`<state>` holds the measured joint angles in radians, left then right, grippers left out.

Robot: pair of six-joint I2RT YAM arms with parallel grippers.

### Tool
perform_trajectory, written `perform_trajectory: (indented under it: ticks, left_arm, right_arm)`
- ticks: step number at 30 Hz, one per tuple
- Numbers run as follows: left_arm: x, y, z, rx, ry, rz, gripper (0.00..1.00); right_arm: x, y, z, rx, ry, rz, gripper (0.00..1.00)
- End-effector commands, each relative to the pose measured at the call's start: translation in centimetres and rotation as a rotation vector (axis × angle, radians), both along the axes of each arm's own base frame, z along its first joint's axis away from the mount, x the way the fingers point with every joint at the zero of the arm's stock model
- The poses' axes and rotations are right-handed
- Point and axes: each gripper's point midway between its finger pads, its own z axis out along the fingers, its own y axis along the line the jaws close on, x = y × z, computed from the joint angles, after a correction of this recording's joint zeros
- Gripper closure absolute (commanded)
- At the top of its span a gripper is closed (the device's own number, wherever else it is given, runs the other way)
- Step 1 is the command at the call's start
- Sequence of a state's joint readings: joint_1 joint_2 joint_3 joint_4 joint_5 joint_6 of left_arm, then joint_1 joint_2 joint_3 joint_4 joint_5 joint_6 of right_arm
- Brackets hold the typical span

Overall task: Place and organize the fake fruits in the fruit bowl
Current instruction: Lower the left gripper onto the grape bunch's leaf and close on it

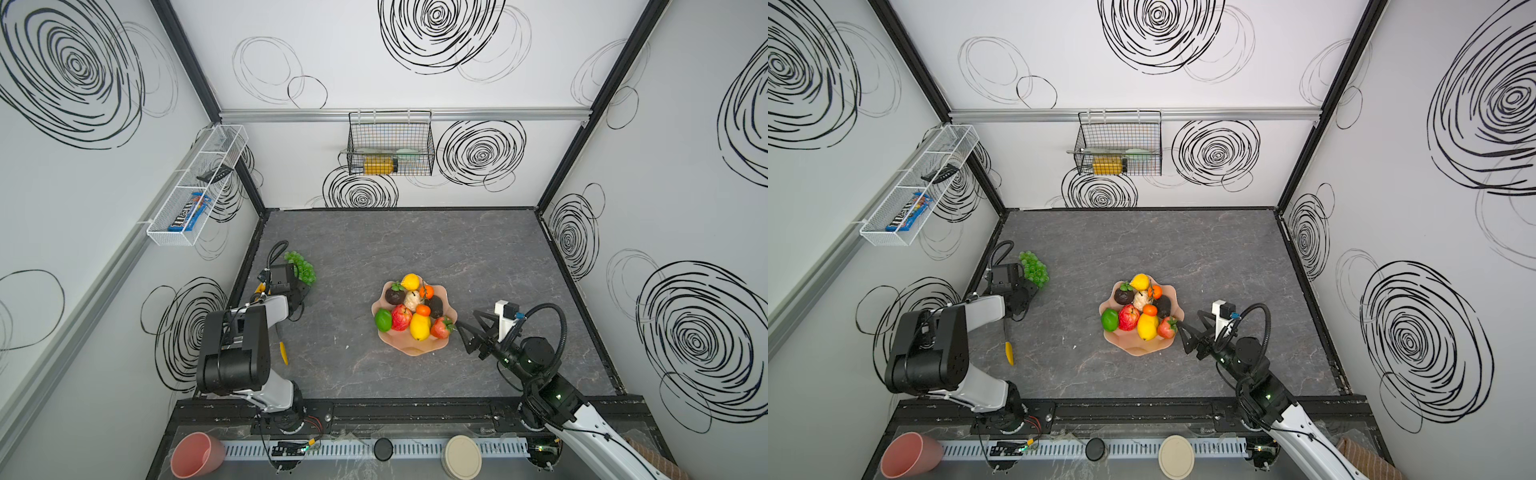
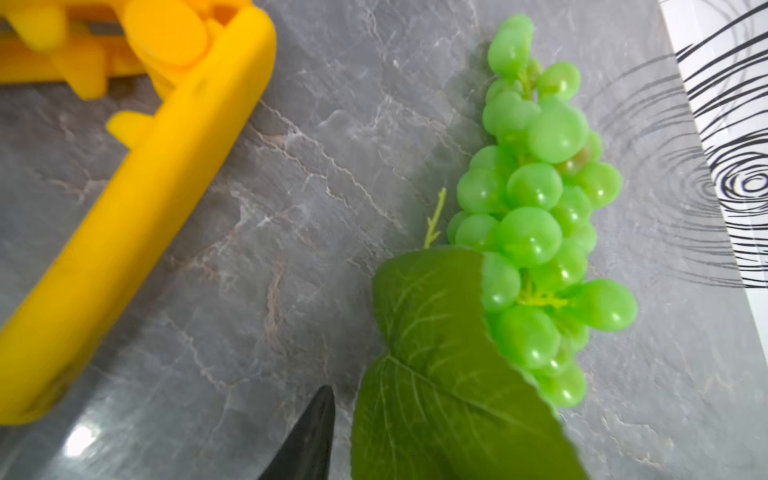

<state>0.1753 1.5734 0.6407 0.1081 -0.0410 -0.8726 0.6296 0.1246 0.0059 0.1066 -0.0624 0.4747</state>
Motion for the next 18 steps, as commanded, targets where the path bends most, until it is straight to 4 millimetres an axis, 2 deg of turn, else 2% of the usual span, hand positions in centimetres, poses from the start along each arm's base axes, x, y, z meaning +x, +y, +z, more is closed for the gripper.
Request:
perform_trajectory:
  ticks: [1, 12, 18]
  left_arm:
    - [2.0, 0.5, 1.1, -0.01, -0.06, 0.013, 0.59]
    - [4.5, -1.4, 1.4, -0.029, -0.099, -0.102, 0.7]
    - [5.4, -2.1, 2.2, 0.041, -0.086, -0.146, 0.7]
  right_arm:
    - [0.1, -0.1, -0.1, 0.008, -0.002, -0.006, 0.1]
    - [0.1, 0.0, -0.2, 0.006, 0.001, -0.002, 0.1]
    - [0.1, 0.0, -0.2, 0.004, 0.002, -0.001, 0.1]
